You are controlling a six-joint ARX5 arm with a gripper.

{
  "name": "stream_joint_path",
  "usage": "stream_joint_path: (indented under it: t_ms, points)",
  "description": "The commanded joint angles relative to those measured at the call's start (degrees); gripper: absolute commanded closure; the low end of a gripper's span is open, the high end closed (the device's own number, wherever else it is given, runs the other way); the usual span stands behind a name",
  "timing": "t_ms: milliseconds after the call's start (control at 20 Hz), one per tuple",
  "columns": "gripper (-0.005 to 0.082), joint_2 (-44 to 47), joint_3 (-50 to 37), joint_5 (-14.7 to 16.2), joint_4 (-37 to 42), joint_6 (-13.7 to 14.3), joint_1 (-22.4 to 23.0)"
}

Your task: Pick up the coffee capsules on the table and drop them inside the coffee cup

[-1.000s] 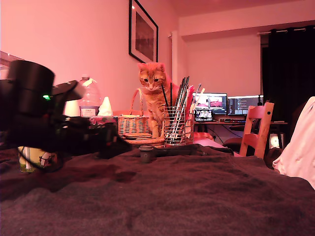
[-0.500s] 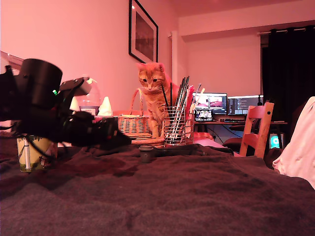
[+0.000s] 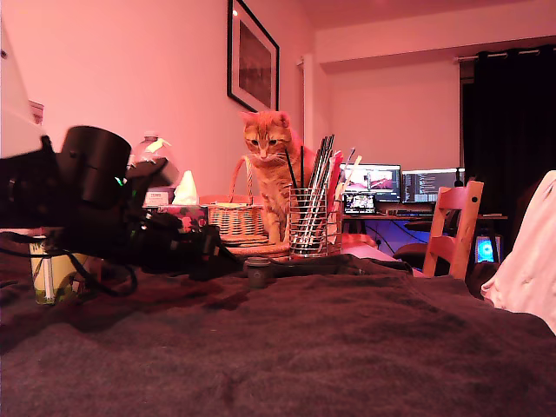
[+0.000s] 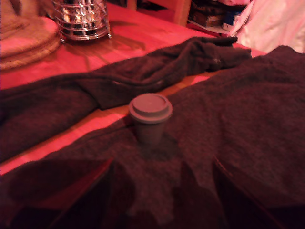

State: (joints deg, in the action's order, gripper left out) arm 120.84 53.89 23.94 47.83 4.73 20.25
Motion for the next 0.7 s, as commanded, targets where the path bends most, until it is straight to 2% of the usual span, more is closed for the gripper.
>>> stream_joint_path:
  t_ms: [0, 150, 650]
  points:
    - [0.0190, 1.9, 1.7, 1.1, -0.8, 0.2, 0.0]
    - [0.0190, 3.3, 4.2, 2.7, -3.1, 0.2, 0.0]
    - [0.0190, 3.4, 7.6, 2.5, -8.0, 1.3, 0.0]
